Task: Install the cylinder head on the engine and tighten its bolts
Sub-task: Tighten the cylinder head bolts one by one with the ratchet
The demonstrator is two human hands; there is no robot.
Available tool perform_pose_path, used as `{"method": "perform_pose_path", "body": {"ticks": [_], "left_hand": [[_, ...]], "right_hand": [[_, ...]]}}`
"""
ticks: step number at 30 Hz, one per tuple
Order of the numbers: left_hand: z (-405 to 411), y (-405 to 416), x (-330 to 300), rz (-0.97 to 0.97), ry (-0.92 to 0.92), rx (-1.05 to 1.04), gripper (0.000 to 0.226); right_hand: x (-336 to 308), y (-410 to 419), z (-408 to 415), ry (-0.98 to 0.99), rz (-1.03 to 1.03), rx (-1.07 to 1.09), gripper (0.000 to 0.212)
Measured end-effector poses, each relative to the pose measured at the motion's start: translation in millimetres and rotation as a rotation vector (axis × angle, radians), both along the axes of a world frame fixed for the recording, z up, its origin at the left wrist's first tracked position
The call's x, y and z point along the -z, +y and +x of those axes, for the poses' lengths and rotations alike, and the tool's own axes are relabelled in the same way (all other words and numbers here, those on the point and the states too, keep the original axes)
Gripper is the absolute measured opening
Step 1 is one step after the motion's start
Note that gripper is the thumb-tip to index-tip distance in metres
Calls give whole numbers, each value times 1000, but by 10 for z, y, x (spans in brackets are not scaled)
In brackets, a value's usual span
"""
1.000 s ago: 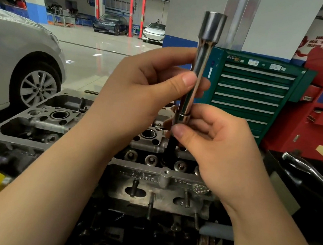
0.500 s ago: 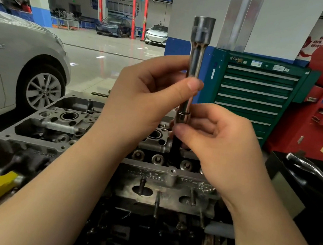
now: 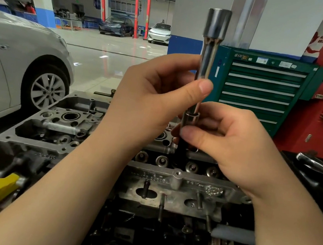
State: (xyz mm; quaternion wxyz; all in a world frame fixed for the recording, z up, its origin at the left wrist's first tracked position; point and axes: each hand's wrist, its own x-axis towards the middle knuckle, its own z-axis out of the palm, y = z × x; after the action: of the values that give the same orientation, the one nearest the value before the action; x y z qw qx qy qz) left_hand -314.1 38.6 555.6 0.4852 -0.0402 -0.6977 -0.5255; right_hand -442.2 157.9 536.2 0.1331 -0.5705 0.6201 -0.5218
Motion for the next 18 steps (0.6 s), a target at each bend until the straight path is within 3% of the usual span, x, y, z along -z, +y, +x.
{"method": "perform_pose_path", "body": {"ticks": [4,6,8,11,15,18], "left_hand": [[-9,-5,-11,5,-48,-6,27],[3,-23,-14,31,-48,-3,25],[10,-41,-3,39,-56,15,23],[20,-43,16,56,-63,53,25],[43,-2,11,33,-71,34,23],[42,17,-1,-1,-70,6,30]], "right_hand": [[-15,-6,127,156,-57,336,58],[-8,-2,138,98,-70,261,49],[-7,7,101,-53,-66,46,38],[3,10,65,-110,-65,-101,40],[21,-4,90,-23,-121,83,31],[40,-16,134,55,-149,201,43]]}}
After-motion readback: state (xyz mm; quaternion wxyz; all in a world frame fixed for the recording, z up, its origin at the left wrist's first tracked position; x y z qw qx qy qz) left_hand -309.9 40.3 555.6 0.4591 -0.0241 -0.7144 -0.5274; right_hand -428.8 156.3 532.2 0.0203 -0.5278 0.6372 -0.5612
